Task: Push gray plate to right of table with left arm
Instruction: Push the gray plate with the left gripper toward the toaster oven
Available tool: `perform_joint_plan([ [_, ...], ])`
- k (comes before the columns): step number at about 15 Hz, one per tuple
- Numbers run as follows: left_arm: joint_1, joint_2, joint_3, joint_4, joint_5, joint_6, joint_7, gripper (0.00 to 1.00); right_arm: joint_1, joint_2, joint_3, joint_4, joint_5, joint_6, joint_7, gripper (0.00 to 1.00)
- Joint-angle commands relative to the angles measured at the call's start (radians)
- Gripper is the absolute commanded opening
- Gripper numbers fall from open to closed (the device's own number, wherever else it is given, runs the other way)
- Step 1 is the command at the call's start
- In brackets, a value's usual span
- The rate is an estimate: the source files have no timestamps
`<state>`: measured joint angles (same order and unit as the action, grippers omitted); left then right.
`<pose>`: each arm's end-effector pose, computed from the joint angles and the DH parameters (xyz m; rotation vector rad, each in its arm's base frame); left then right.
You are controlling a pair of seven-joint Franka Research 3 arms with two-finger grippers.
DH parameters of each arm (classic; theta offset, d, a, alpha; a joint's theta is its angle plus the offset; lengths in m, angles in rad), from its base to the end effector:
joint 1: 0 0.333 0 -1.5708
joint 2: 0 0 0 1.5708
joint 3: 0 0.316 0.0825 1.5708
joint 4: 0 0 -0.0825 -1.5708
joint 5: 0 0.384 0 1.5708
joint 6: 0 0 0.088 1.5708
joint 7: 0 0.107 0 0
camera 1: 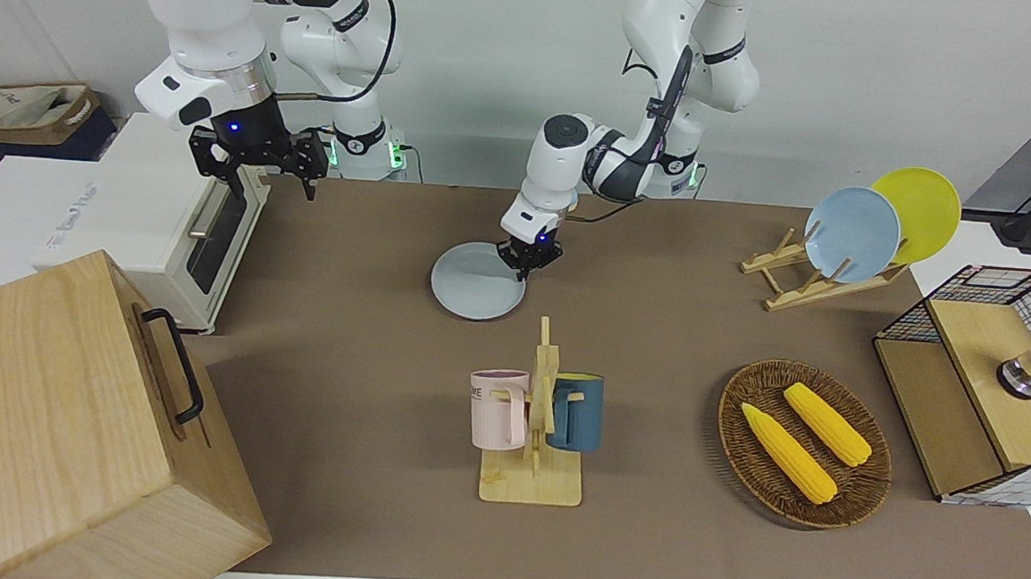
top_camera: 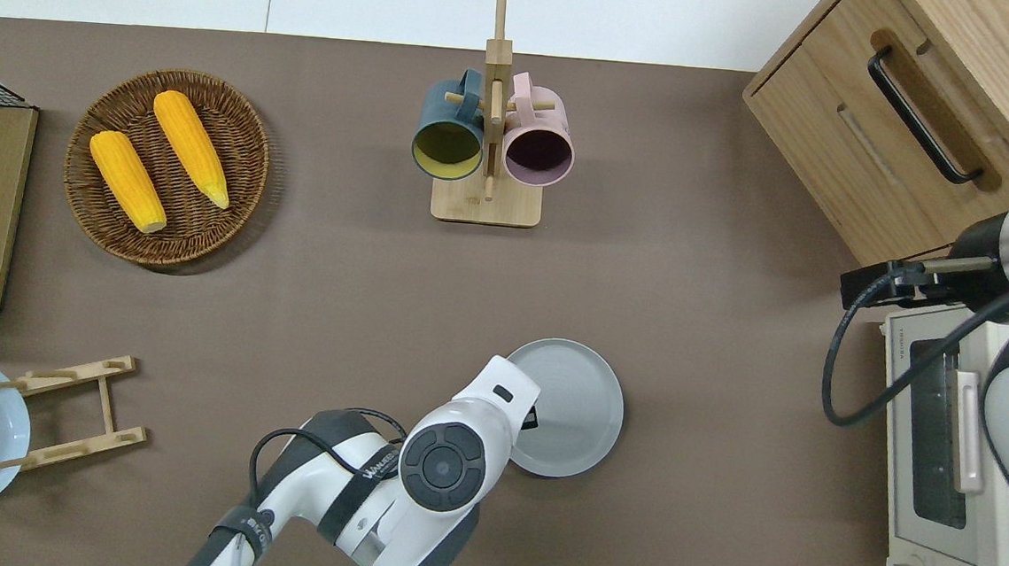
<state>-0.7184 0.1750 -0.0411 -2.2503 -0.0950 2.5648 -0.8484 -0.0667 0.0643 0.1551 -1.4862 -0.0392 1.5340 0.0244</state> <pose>0.4018 -0.3793 0.3006 2.9854 0.2485 0.0755 0.5693 0.0430 0.6254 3.1099 0.0974 -0.0219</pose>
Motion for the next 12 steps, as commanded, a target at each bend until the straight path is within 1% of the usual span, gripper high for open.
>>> perform_joint_plan([
  [1, -0.059, 0.119, 0.006, 0.118, 0.009, -0.057, -0.075, 0.00, -0.001, -0.006, 0.000, 0.001, 0.007, -0.011, 0.003, 0.983],
  [3, -0.081, 0.145, 0.006, 0.155, 0.011, -0.060, -0.109, 0.00, -0.001, -0.006, 0.000, 0.001, 0.007, -0.011, 0.003, 0.983],
  [8, -0.128, 0.225, 0.007, 0.291, 0.011, -0.133, -0.179, 0.00, -0.001, -0.006, 0.000, 0.001, 0.007, -0.011, 0.003, 0.983],
  [12, -0.151, 0.261, 0.007, 0.343, 0.012, -0.147, -0.218, 0.00, -0.001, -0.006, 0.000, 0.001, 0.007, -0.011, 0.003, 0.983],
])
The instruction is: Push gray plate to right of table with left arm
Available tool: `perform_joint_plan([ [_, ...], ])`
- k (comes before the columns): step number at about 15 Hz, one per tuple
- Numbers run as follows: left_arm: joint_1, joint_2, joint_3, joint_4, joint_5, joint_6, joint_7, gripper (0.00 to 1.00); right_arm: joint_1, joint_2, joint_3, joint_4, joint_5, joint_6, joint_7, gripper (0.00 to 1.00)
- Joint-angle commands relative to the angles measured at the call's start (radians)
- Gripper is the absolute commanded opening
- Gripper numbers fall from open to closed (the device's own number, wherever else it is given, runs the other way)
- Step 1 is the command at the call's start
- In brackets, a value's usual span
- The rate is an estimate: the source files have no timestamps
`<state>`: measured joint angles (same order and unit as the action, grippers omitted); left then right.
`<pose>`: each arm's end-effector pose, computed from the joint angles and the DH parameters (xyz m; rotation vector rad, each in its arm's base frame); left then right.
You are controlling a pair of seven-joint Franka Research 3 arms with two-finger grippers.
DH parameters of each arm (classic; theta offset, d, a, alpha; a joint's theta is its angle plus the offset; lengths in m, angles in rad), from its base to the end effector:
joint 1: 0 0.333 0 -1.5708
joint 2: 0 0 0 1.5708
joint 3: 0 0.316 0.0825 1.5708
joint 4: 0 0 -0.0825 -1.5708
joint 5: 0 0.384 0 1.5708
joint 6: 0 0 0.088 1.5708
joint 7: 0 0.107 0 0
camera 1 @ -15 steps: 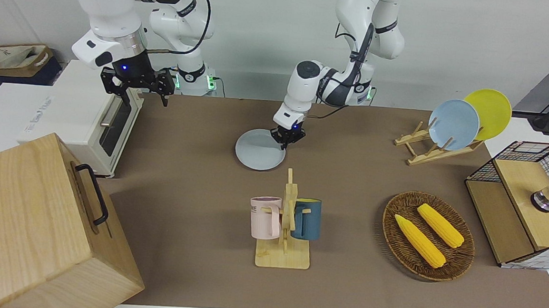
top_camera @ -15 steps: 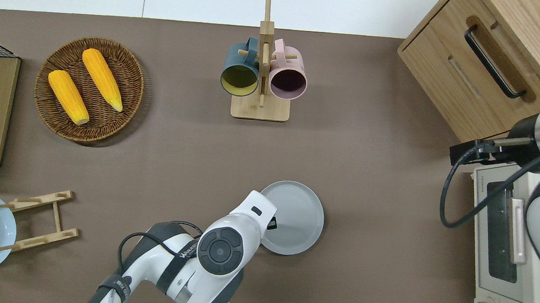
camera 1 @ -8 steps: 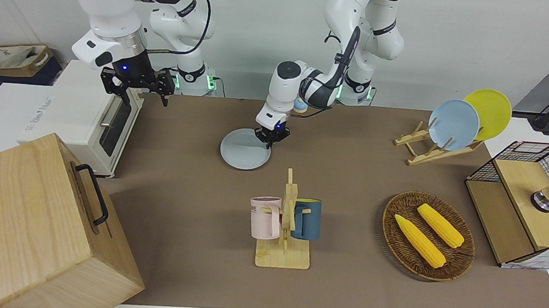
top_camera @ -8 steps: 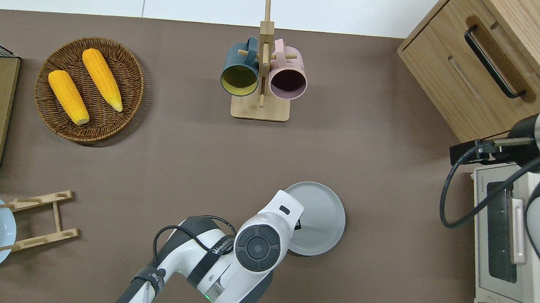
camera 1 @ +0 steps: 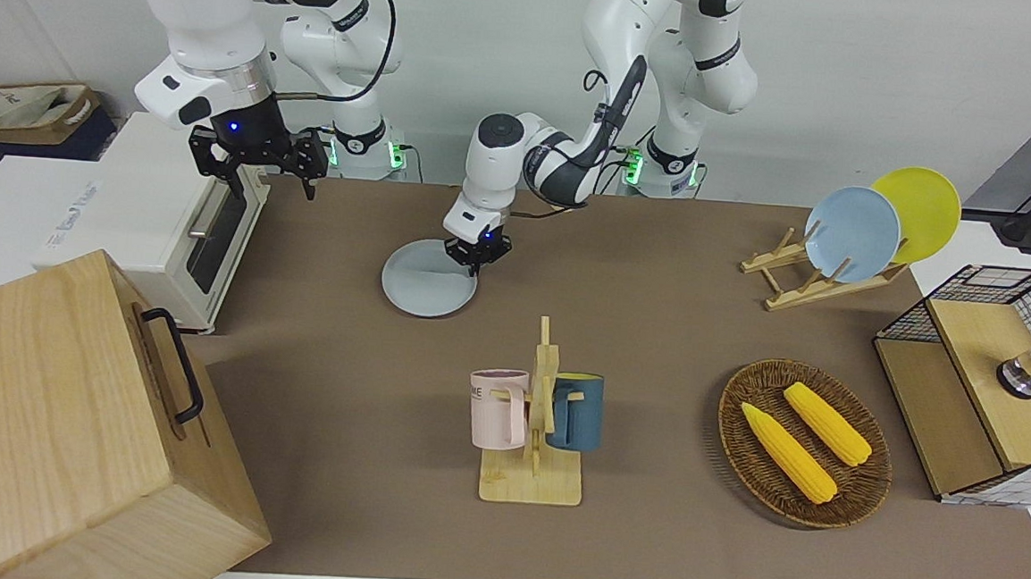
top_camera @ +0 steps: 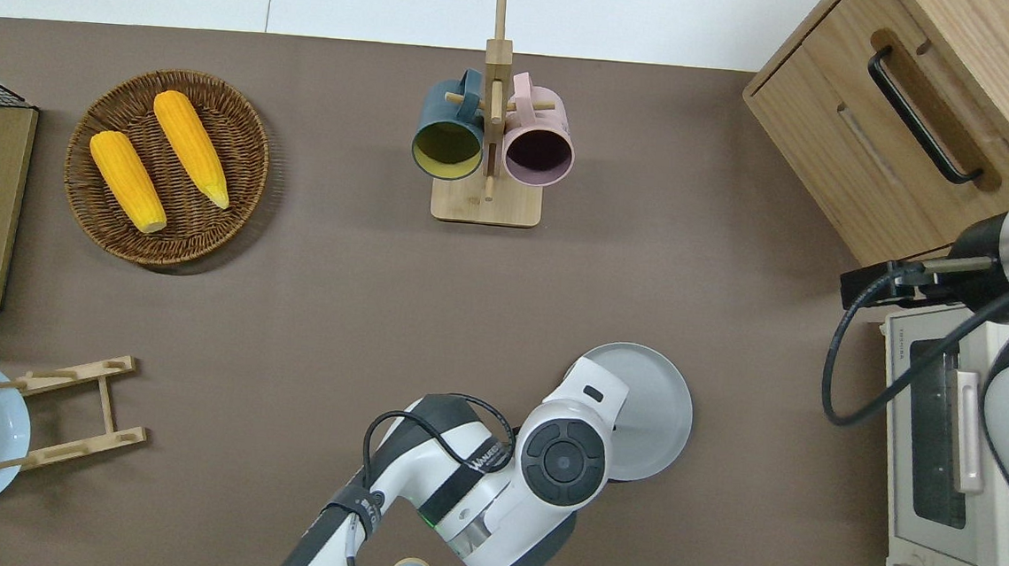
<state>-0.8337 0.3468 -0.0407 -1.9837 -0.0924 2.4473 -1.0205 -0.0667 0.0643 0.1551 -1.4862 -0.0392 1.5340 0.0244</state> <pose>0.3985 -0.4751 0.3017 2.9844 0.3250 0.0085 0.5693 0.0430 0.6254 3.1099 0.0974 -0.0219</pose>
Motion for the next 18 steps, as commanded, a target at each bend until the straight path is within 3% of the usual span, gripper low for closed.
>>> perform_joint_plan([
  [1, -0.047, 0.096, 0.009, 0.086, 0.010, -0.039, -0.046, 0.00, -0.001, -0.006, 0.000, 0.001, 0.007, -0.011, 0.003, 0.983],
  [8, -0.062, 0.100, 0.009, 0.097, 0.013, -0.050, -0.061, 0.00, -0.001, -0.006, 0.000, 0.001, 0.007, -0.011, 0.003, 0.983],
  [9, -0.062, 0.100, 0.009, 0.098, 0.038, -0.059, -0.061, 0.05, -0.001, -0.006, 0.000, 0.001, 0.007, -0.011, 0.003, 0.983],
  [11, -0.062, 0.100, 0.007, 0.120, 0.056, -0.089, -0.062, 0.40, -0.001, -0.006, 0.000, 0.001, 0.007, -0.011, 0.003, 0.983],
  [12, -0.062, 0.100, 0.007, 0.134, 0.054, -0.109, -0.062, 0.63, -0.001, -0.006, 0.000, 0.001, 0.007, -0.011, 0.003, 0.983],
  [13, -0.062, 0.098, 0.007, 0.147, 0.054, -0.131, -0.064, 0.94, -0.001, -0.006, 0.000, 0.001, 0.007, -0.011, 0.003, 0.983],
  [14, -0.062, 0.097, 0.009, 0.152, 0.054, -0.140, -0.067, 0.99, -0.001, -0.006, 0.000, 0.001, 0.007, -0.011, 0.003, 0.983],
  [18, -0.061, 0.095, 0.009, 0.157, 0.059, -0.143, -0.079, 0.99, -0.001, -0.006, 0.000, 0.001, 0.007, -0.011, 0.003, 0.983],
])
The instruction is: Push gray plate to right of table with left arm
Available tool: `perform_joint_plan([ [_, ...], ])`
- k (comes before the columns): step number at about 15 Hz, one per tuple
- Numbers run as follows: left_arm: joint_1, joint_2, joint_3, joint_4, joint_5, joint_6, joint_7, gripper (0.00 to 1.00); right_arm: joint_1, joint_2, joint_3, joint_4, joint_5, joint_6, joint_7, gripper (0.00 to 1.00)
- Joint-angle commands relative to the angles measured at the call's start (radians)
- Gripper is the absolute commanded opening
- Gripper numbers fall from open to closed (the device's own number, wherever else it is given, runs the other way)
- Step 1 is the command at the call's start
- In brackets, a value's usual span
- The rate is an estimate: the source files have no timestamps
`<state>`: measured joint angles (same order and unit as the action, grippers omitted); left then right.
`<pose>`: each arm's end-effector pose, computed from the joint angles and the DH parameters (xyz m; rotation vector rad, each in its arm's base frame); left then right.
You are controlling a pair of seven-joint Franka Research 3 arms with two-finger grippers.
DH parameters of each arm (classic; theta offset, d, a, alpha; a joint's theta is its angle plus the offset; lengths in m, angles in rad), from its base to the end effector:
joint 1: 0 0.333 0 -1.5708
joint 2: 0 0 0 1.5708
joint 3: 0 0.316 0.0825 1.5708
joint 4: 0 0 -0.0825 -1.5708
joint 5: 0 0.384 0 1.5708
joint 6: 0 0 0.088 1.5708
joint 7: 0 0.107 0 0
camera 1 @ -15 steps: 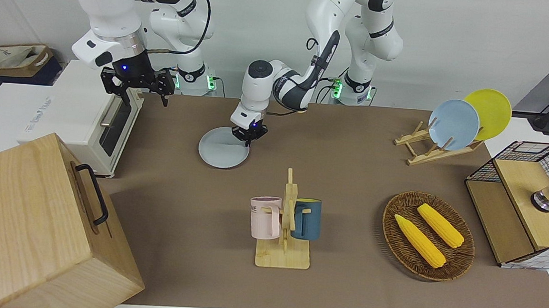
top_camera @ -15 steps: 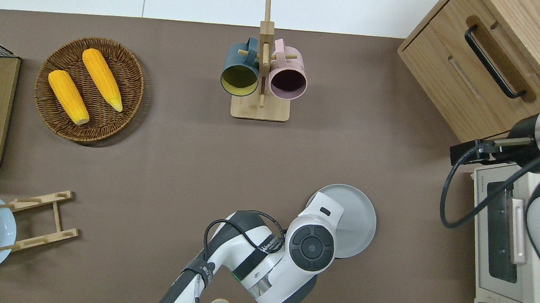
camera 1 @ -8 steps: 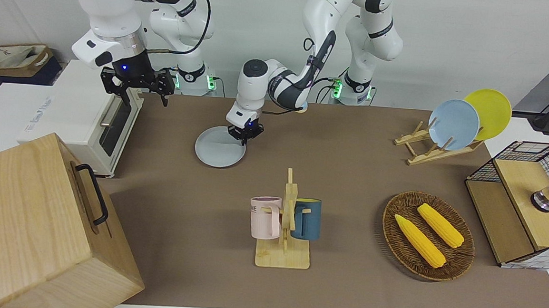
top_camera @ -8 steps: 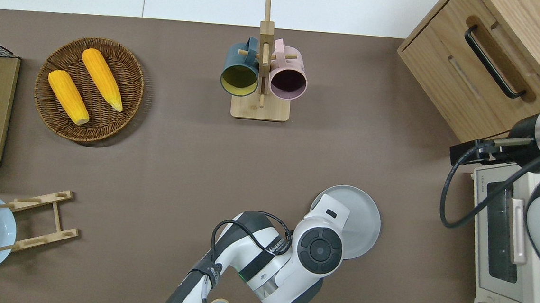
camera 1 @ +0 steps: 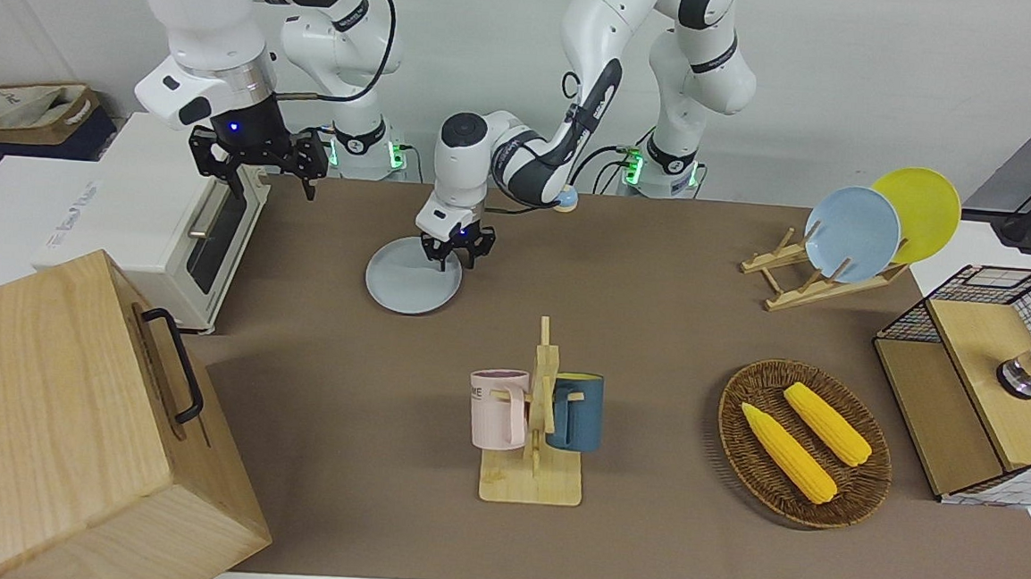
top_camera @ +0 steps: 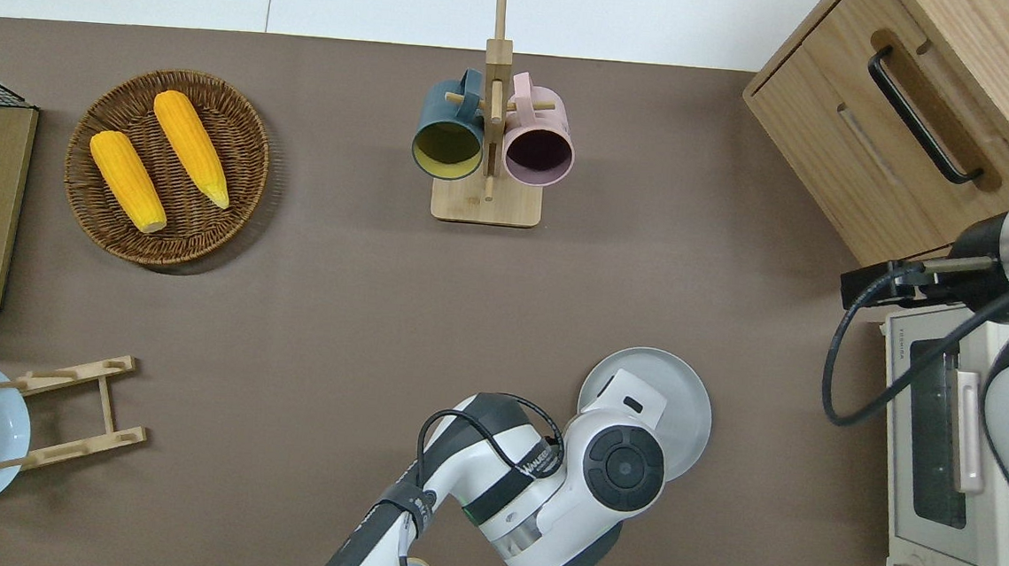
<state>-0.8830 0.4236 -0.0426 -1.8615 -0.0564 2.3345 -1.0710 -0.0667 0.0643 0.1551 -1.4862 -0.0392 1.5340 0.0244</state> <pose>0.3870 -0.5128 0.2957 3.0543 0.2873 -0.0351 0.5693 0.0430 0.6254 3.1099 0.0974 -0.0219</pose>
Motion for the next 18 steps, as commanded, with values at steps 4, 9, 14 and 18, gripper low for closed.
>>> perform_joint_plan([
  [4, -0.008, 0.014, 0.010, 0.035, 0.023, -0.030, -0.029, 0.99, -0.001, -0.006, 0.000, 0.001, 0.007, -0.011, 0.003, 0.983],
  [9, 0.022, -0.034, 0.020, 0.031, 0.023, -0.087, 0.029, 0.99, -0.001, -0.006, 0.000, 0.001, 0.007, -0.011, 0.003, 0.983],
  [14, 0.128, -0.117, 0.018, 0.018, 0.010, -0.214, 0.195, 0.99, -0.001, -0.006, 0.000, 0.001, 0.007, -0.011, 0.003, 0.983],
  [18, 0.212, -0.176, 0.020, 0.013, 0.009, -0.308, 0.305, 0.99, -0.001, -0.006, 0.000, 0.001, 0.007, -0.011, 0.003, 0.983],
])
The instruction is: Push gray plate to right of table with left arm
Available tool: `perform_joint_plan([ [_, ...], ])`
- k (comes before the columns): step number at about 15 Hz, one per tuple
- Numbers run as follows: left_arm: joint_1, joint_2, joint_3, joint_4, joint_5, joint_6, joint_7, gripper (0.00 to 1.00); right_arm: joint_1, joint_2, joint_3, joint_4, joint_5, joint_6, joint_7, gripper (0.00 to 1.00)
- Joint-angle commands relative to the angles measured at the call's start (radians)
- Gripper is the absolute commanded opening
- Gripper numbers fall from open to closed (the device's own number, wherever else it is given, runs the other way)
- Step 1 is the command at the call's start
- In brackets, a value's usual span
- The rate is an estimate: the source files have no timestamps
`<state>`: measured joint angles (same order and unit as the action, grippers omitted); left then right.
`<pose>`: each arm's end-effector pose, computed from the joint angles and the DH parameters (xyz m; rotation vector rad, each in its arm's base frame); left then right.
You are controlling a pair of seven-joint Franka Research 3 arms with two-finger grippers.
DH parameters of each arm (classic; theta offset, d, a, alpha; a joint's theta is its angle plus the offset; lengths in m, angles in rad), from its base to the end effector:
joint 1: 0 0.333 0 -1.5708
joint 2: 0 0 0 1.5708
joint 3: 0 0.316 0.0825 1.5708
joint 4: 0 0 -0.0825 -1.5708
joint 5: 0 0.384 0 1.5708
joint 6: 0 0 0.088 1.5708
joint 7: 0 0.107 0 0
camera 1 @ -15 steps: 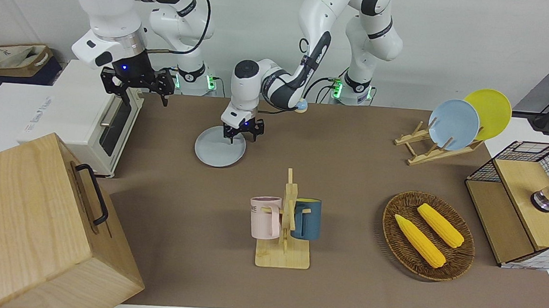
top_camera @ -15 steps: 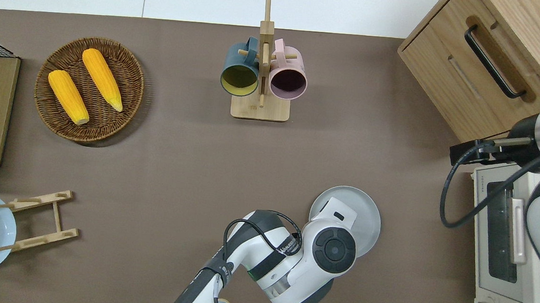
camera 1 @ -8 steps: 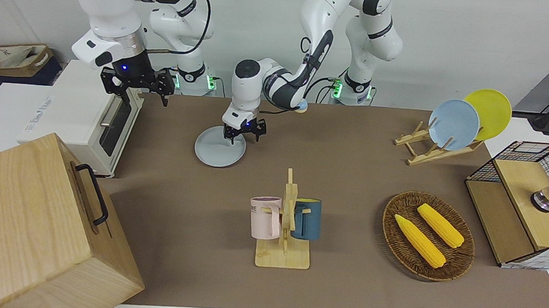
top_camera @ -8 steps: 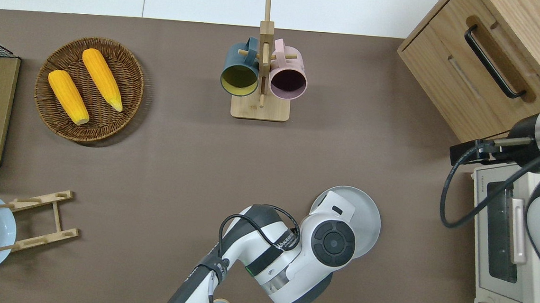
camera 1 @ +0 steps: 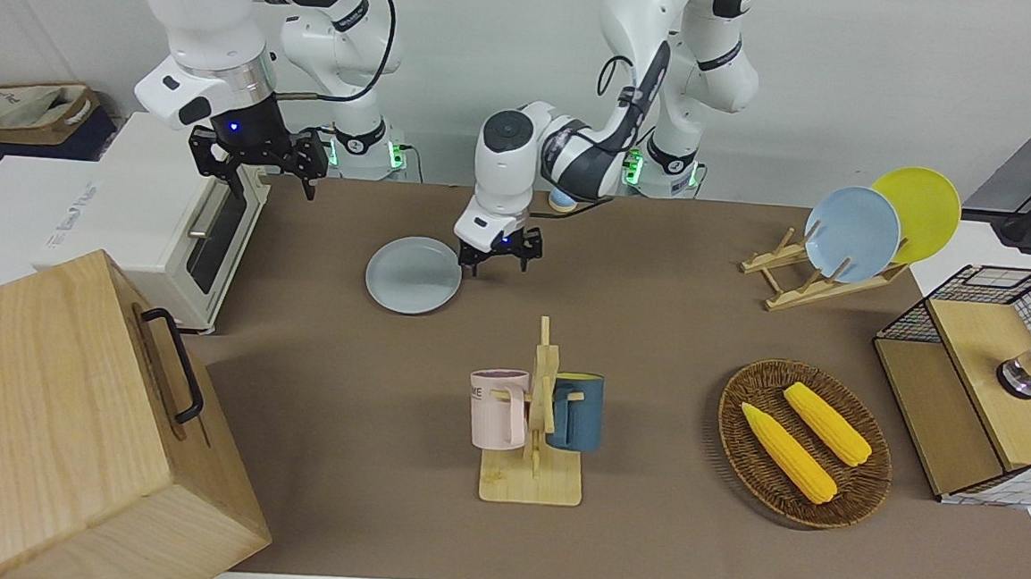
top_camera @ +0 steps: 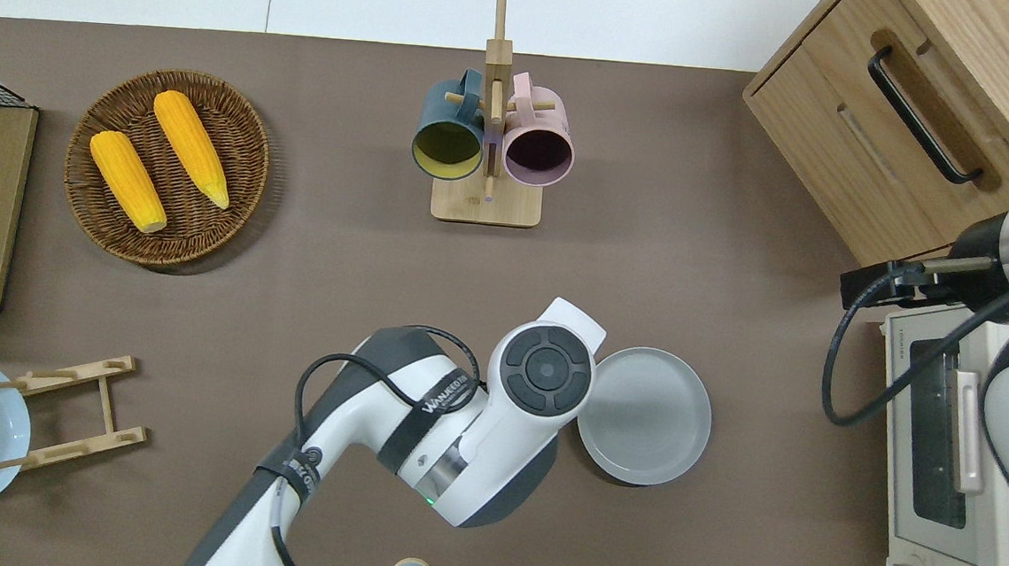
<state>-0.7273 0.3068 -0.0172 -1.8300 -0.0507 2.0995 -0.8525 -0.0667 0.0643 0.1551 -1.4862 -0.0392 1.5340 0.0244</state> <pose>0.4595 -0.4258 0.3629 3.1259 0.2115 -0.0952 0.5693 0.0430 0.6254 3.1099 0.0974 -0.0219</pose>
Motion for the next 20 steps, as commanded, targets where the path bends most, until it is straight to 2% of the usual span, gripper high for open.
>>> perform_joint_plan([
  [1, 0.084, -0.078, -0.006, -0.018, 0.000, -0.108, 0.127, 1.00, -0.001, -0.006, 0.000, 0.001, 0.007, -0.011, 0.003, 0.983],
  [7, 0.232, -0.192, -0.006, -0.018, -0.029, -0.260, 0.334, 1.00, -0.001, -0.006, 0.000, 0.001, 0.007, -0.011, 0.003, 0.983],
  [16, 0.377, -0.287, -0.004, -0.017, -0.015, -0.391, 0.504, 1.00, -0.001, -0.006, 0.000, 0.001, 0.007, -0.011, 0.003, 0.983],
  [20, 0.454, -0.317, -0.004, -0.017, -0.015, -0.406, 0.561, 1.00, -0.001, -0.006, 0.000, 0.001, 0.007, -0.011, 0.003, 0.983],
])
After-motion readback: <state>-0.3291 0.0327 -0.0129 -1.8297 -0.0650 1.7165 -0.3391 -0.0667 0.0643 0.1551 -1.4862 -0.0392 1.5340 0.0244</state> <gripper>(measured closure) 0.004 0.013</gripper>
